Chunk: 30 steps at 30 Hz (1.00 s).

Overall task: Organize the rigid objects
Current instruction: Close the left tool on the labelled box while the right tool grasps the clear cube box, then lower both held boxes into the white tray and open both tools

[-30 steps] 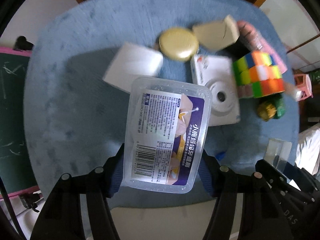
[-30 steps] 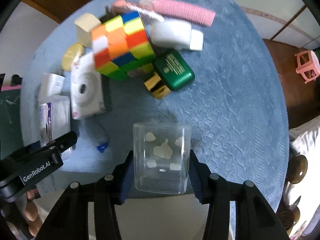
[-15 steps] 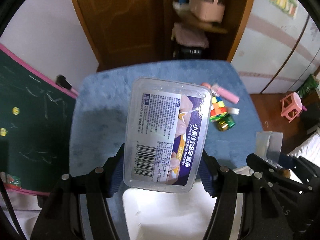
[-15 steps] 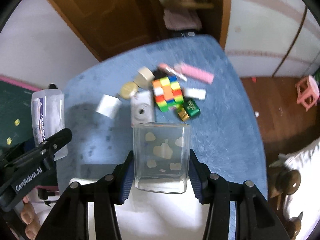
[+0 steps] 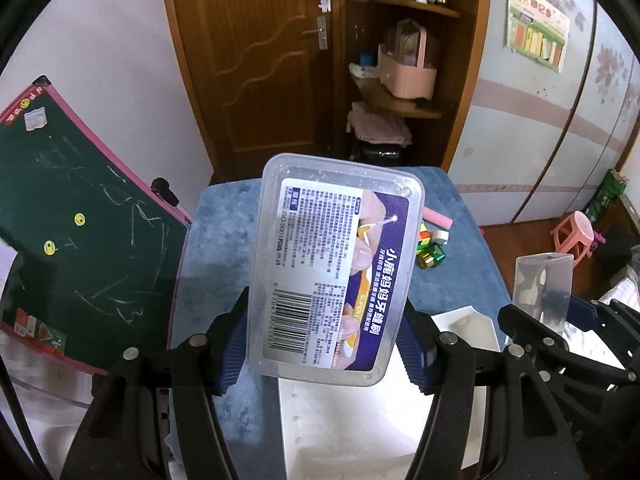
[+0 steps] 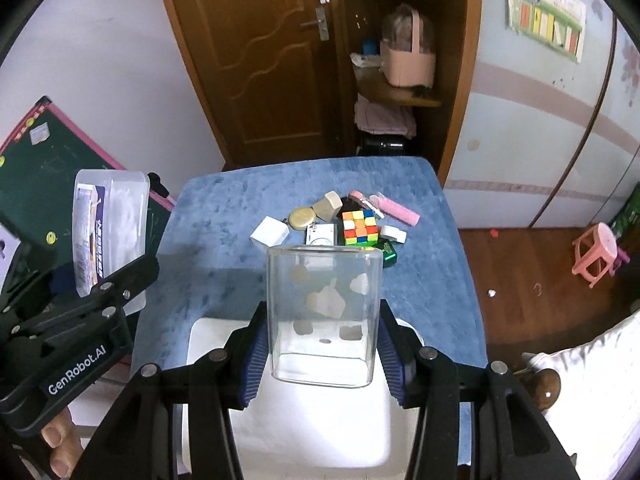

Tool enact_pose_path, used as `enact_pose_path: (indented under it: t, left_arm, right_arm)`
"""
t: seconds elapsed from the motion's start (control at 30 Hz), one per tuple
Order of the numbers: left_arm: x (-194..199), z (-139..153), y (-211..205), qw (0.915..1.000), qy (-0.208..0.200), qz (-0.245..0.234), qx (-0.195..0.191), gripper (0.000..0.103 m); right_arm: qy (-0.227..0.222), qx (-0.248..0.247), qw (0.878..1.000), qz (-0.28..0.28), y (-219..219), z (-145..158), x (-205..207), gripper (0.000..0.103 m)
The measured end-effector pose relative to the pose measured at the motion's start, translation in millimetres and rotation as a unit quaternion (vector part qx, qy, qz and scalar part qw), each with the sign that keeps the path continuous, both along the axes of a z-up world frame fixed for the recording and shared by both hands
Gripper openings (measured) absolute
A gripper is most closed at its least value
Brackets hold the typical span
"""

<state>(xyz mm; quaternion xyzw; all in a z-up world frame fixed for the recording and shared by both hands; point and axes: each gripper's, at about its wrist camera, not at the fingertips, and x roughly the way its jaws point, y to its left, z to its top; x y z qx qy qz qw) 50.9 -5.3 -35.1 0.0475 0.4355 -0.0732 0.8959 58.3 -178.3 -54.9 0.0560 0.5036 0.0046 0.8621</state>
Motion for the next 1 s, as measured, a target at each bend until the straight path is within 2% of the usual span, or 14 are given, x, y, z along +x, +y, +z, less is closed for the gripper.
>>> enact_pose_path:
  t: [0.27, 0.63, 0.87, 1.0]
  left_arm:
    - [-24.3, 4.6, 3.7, 0.9996, -0.024, -0.011, 0.005, 0.068]
    - [-28.4, 1.7, 6.0, 0.9991, -0.038, -0.019, 0.001, 0.068]
    - [-32.8, -24.2, -0.5, 0.9993, -0.018, -0.027, 0.015, 0.068]
    - [-28.0, -48.1, -4.6, 0.9990, 0.027, -0.034, 0.014, 0.068]
  right_arm:
    - [-0.021, -0.029, 0.999, 0.003, 16.5, 11.9, -32.3, 0.050]
    - [-0.043, -0.052, 0.998, -0.011, 25.7, 20.5, -51.5, 0.050]
    - [-0.033, -0.061, 0.997, -0.015, 29.1, 10.7, -51.8, 0.050]
    - [-0.014, -0.067, 0.998, -0.016, 28.4, -2.7, -49.6, 0.050]
